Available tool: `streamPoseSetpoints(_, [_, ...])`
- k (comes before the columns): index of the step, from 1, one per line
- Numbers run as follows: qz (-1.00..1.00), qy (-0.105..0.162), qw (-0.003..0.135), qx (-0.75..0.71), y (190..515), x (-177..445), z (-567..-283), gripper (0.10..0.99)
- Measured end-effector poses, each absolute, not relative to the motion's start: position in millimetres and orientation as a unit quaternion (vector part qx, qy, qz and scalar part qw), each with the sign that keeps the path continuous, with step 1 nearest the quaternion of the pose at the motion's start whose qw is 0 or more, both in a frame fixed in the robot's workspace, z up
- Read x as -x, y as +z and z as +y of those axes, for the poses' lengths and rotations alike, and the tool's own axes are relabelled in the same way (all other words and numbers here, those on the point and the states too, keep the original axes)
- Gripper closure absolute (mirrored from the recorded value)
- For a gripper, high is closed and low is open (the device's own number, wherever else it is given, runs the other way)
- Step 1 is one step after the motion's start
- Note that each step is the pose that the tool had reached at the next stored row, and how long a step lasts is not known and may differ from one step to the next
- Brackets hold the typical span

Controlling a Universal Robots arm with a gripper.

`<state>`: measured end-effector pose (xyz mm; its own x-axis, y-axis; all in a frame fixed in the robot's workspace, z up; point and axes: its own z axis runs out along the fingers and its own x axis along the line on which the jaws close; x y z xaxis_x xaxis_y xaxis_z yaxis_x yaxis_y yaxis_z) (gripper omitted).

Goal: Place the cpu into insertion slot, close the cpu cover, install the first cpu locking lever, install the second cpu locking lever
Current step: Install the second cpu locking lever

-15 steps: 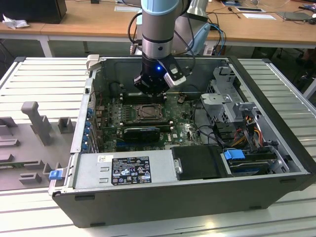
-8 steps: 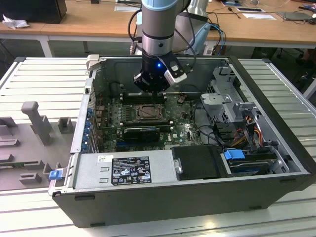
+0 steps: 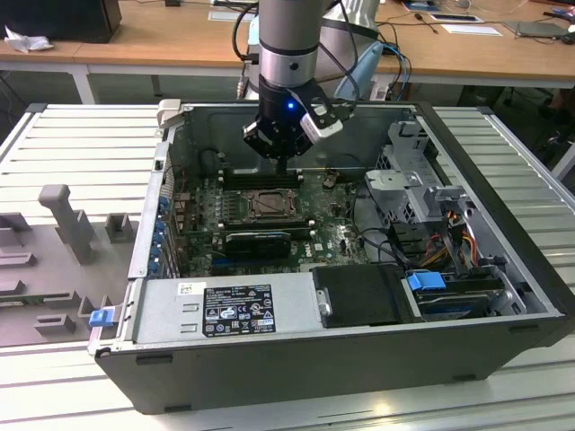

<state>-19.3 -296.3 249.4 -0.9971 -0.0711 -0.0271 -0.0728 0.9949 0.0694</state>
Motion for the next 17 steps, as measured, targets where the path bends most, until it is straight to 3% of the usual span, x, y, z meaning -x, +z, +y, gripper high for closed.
streamPoseSetpoints(17, [0.999, 0.035, 0.012, 0.036, 250.6, 19.3, -304.0, 0.98])
